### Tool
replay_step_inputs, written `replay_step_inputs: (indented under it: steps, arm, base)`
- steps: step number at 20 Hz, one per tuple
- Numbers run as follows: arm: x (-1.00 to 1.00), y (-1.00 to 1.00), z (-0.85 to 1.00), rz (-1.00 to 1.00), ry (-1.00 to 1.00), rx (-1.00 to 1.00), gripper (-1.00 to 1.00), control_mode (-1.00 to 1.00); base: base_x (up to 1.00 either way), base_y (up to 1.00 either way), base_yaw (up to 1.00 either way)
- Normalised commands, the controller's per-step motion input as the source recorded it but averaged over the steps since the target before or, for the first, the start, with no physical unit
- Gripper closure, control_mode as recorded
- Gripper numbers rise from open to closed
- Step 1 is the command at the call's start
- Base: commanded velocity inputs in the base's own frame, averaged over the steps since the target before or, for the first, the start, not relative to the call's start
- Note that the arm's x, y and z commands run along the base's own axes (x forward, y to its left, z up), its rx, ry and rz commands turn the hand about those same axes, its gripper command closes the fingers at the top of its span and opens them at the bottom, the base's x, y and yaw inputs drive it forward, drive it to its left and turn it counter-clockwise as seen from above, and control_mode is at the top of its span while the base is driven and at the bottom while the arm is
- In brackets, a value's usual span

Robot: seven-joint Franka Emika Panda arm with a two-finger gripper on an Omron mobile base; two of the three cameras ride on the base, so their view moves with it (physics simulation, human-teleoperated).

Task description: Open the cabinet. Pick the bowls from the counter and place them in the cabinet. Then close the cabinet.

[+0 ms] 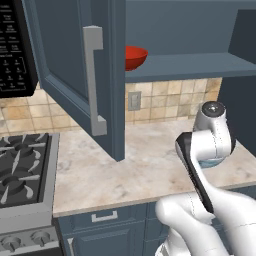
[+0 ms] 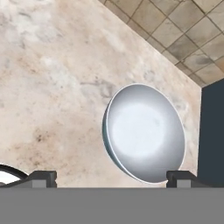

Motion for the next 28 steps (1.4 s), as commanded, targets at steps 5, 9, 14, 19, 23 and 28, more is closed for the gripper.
replay_step_inputs:
  steps: [5, 9, 14, 19, 23, 28]
  arm:
    - [0.04, 0.00, -0.31, 0.00, 0.02, 0.00, -1.00, -1.00]
    - [0.07, -0.05, -0.29, 0.00, 0.02, 0.00, -1.00, -1.00]
    - [0.13, -0.08, -0.25, 0.00, 0.00, 0.00, -1.00, -1.00]
    - [0.19, -0.09, -0.21, 0.00, 0.00, 0.00, -1.00, -1.00]
    - [0.18, -0.07, -0.26, 0.00, 0.00, 0.00, -1.00, -1.00]
    - [0.17, -0.08, -0.24, 0.00, 0.02, 0.00, -1.00, -1.00]
  base:
    - [0.00, 0.00, 0.00]
    - [0.00, 0.00, 0.00]
    - [0.00, 0.00, 0.00]
    - [0.00, 0.00, 0.00]
    - [0.00, 0.00, 0.00]
    - [0.00, 0.00, 0.00]
